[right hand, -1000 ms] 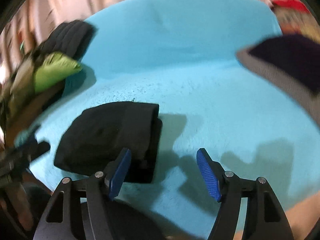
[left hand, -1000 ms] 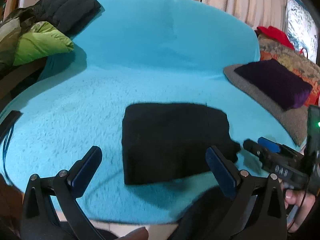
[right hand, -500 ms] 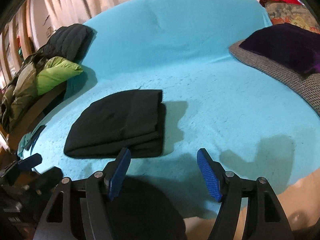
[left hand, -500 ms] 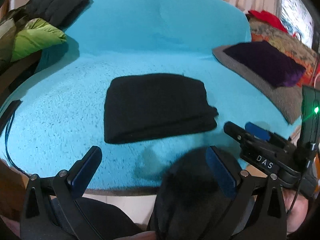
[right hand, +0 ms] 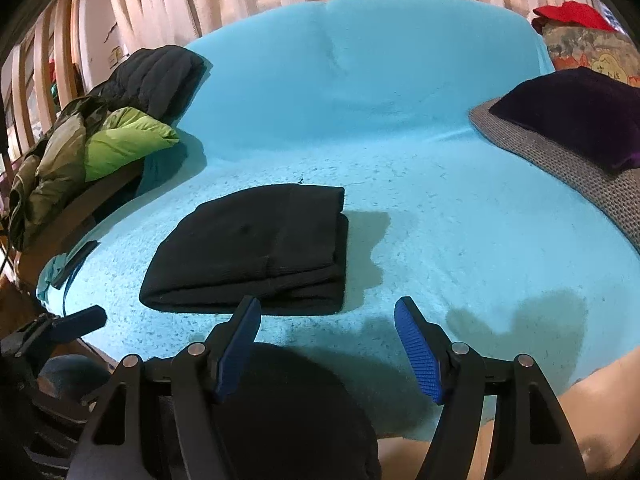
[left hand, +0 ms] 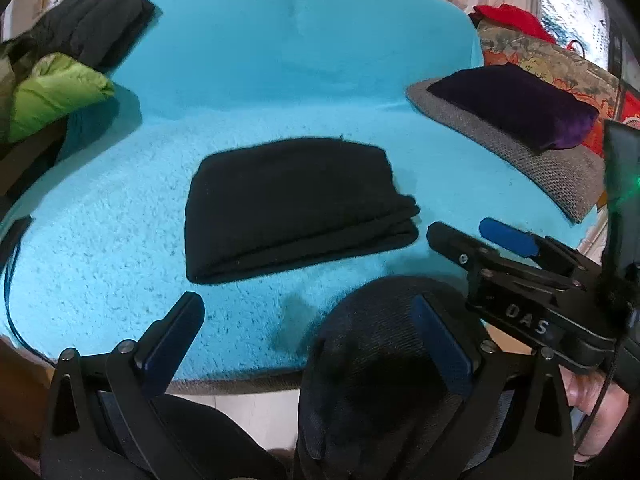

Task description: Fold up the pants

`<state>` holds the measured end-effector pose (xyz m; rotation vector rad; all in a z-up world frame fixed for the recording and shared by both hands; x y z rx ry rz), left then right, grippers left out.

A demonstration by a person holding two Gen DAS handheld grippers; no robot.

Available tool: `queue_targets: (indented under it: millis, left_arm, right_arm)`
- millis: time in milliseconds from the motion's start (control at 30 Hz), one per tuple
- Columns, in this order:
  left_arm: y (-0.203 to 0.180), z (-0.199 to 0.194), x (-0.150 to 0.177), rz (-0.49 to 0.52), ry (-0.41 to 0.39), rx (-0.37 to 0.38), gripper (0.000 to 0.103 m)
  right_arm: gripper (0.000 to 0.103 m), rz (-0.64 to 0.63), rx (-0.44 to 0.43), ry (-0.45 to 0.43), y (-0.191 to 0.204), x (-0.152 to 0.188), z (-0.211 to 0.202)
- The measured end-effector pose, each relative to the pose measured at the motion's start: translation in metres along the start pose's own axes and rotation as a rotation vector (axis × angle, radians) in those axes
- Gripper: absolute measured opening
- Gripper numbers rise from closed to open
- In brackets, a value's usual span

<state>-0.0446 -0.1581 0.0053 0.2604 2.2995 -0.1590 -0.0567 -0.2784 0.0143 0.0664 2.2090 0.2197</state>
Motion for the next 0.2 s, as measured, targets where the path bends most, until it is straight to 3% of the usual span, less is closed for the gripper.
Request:
queue_targets:
  millis: [200]
  left_arm:
    - [0.0004,-0.0046,0.0018,0.012,0.018,-0.03,0.103]
  right_arm:
    - [0.071,0.027,0.009,0.0,-0.0045,-0.0024,0.0013]
Point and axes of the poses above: each gripper's, at about its wrist camera, not at the fingertips, and z roughly the way its jaws point, y to its left, x to its underside, the point moved 9 cm from there along z, roughly the way its jaws point, and after that the axes turned 2 degrees about -y, right-handed, at the moved point
